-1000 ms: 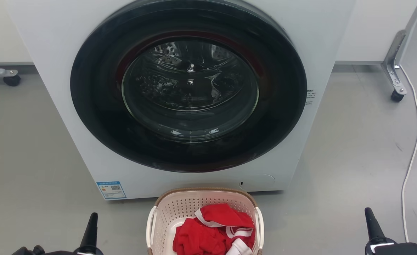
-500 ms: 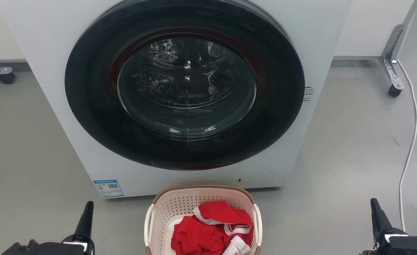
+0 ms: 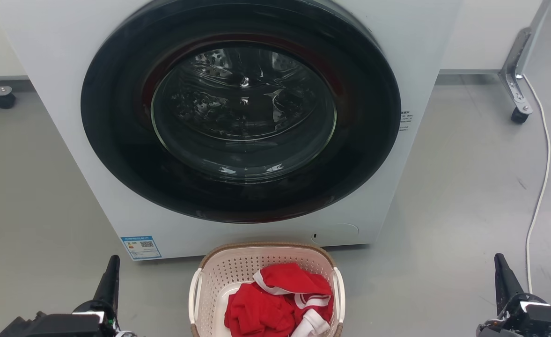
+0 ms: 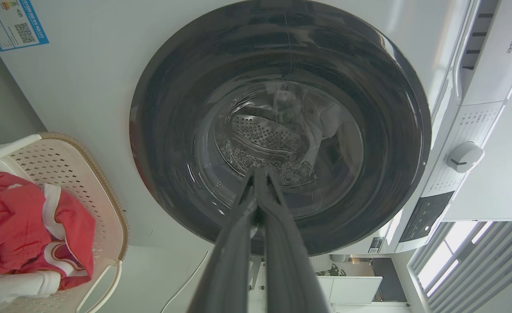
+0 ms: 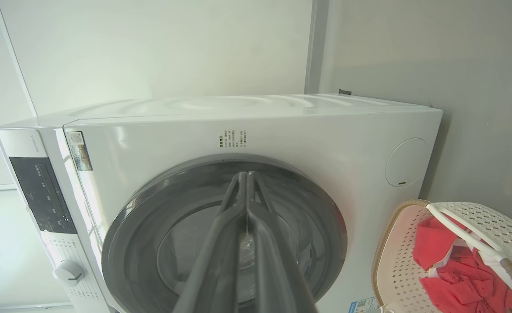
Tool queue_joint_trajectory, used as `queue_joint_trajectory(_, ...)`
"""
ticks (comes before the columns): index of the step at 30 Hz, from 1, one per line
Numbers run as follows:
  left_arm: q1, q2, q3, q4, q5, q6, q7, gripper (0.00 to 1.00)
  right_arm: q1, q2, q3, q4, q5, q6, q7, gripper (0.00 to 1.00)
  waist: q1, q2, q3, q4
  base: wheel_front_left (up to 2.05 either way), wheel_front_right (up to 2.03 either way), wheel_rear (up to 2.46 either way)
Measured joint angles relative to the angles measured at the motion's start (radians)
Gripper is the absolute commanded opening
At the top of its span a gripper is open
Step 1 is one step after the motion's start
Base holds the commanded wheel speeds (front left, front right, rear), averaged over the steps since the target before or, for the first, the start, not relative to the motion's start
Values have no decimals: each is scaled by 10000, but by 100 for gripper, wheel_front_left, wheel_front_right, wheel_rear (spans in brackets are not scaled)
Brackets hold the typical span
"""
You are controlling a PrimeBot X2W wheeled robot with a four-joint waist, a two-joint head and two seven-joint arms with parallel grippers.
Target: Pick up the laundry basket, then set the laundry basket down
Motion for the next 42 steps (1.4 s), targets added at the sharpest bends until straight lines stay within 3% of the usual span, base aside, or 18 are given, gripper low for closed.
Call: queue_joint_trajectory(42, 0, -2, 2, 21, -13, 0, -2, 0, -1, 6, 2, 4, 0, 42, 0, 0, 0, 0, -2, 0, 0, 0, 0)
